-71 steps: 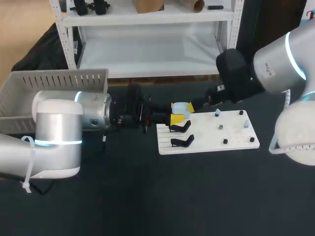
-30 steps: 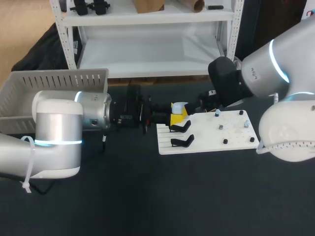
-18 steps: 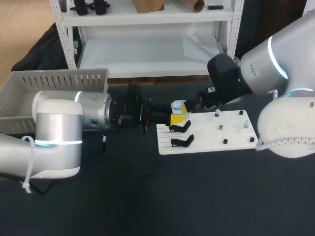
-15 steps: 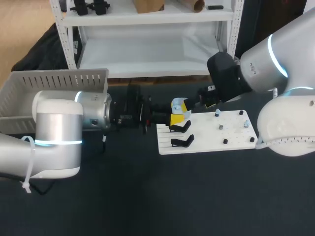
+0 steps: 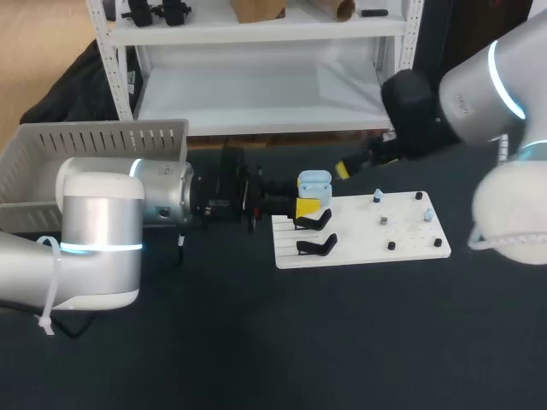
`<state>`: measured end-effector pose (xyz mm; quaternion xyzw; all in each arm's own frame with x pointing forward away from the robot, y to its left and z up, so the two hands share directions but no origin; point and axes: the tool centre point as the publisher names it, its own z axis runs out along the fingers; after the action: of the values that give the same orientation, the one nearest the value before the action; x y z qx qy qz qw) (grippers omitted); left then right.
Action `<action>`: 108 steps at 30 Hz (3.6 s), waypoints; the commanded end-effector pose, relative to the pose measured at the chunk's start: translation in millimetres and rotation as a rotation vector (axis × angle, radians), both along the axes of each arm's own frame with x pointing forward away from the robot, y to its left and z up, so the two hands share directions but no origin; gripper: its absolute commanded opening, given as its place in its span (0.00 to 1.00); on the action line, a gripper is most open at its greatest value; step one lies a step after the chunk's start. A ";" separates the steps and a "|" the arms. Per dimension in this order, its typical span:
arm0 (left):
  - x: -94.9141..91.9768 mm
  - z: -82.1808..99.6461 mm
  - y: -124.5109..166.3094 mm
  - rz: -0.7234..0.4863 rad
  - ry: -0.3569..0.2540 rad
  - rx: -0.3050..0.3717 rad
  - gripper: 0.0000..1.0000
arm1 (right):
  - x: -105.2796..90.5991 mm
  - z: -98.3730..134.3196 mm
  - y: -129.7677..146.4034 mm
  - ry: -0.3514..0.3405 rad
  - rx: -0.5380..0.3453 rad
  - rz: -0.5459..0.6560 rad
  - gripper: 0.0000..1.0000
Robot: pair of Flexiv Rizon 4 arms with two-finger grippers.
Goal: Pick up each earbud case from the left stands, insert the matching earbuds, close the lid, and place the case in the box.
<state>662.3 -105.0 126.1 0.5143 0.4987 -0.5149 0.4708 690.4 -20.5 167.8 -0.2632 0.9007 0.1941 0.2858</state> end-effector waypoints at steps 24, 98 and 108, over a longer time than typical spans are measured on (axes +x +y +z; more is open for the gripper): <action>-8.9 10.2 3.6 0.014 -0.124 -0.013 0.00 | 9.0 -58.2 -108.1 0.026 -0.515 -0.262 1.00; -9.5 5.6 4.8 0.027 -0.123 -0.021 0.00 | 31.7 -142.4 -128.4 0.203 -0.623 -0.423 0.33; -9.5 5.6 4.8 0.027 -0.123 -0.021 0.00 | 31.8 -143.0 -127.7 0.207 -0.623 -0.421 0.20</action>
<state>655.1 -100.3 131.9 0.5352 0.4690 -0.4833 0.5099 722.2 -148.8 24.8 -0.1266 0.9750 -0.1249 0.1329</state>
